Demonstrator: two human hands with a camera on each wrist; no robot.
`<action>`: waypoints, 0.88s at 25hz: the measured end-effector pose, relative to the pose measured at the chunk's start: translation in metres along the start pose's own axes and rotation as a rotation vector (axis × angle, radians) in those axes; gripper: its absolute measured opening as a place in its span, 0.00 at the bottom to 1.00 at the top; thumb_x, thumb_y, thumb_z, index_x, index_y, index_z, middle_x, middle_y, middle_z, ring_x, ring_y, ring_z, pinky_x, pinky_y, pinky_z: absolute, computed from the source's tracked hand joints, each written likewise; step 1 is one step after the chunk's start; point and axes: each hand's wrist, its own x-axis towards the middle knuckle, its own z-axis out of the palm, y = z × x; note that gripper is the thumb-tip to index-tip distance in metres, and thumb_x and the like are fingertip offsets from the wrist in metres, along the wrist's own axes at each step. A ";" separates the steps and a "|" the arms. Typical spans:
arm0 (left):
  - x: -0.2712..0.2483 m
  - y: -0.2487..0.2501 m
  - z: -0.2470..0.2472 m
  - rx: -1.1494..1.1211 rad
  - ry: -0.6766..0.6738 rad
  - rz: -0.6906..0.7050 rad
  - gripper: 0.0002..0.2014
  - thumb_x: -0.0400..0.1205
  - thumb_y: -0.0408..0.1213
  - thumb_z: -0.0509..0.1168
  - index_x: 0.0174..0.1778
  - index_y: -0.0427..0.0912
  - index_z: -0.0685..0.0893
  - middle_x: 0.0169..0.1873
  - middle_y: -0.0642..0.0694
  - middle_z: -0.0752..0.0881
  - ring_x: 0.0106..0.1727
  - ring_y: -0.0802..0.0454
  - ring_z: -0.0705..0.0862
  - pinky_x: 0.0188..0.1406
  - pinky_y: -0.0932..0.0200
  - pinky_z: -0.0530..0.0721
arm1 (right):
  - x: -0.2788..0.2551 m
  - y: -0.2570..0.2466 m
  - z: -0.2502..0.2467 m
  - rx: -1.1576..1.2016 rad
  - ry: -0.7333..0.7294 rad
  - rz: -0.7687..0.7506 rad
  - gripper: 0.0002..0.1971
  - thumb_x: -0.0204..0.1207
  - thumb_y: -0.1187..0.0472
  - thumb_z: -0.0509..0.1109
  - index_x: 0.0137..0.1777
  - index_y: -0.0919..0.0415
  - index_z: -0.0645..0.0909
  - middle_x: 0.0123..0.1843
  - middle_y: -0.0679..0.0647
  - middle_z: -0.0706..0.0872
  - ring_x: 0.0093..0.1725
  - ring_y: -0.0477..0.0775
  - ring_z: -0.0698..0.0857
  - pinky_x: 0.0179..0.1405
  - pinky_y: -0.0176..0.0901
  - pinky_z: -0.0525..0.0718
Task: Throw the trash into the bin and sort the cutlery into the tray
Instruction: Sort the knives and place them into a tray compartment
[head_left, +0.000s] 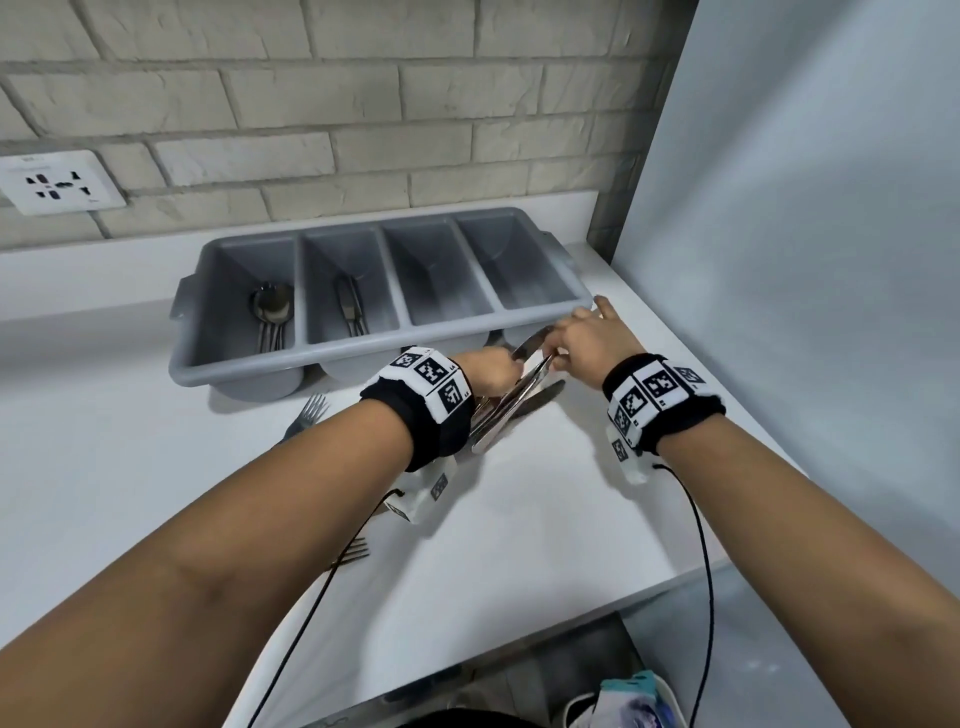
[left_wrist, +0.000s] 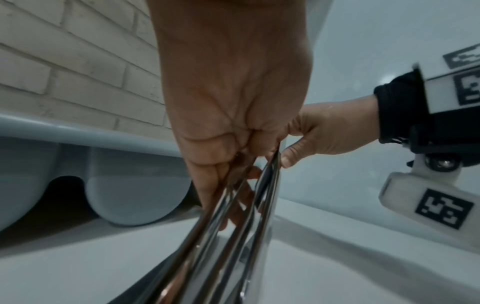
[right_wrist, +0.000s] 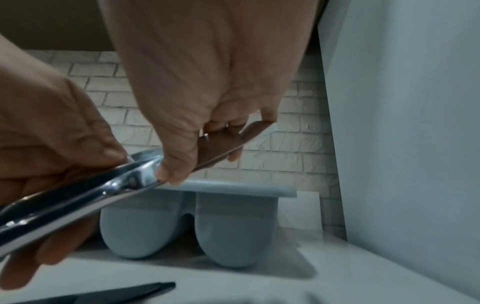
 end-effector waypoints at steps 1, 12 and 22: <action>-0.003 0.000 -0.002 -0.060 -0.008 0.029 0.18 0.85 0.42 0.55 0.60 0.30 0.79 0.54 0.36 0.86 0.57 0.36 0.82 0.51 0.51 0.80 | 0.001 -0.001 -0.005 -0.019 0.008 0.004 0.14 0.79 0.56 0.63 0.62 0.51 0.83 0.65 0.51 0.83 0.71 0.56 0.73 0.82 0.59 0.47; -0.018 -0.003 -0.030 -0.170 0.156 0.143 0.14 0.85 0.36 0.57 0.61 0.31 0.76 0.55 0.34 0.82 0.60 0.37 0.81 0.59 0.50 0.78 | -0.007 -0.029 -0.002 0.650 0.818 -0.044 0.19 0.63 0.81 0.67 0.55 0.71 0.82 0.69 0.72 0.75 0.69 0.59 0.75 0.72 0.25 0.64; -0.040 -0.022 -0.065 -1.238 0.376 0.205 0.13 0.86 0.27 0.50 0.39 0.46 0.72 0.33 0.48 0.72 0.32 0.54 0.72 0.36 0.58 0.75 | -0.036 -0.113 0.013 1.469 -0.122 0.280 0.11 0.84 0.49 0.53 0.55 0.54 0.71 0.44 0.49 0.77 0.42 0.55 0.82 0.39 0.47 0.82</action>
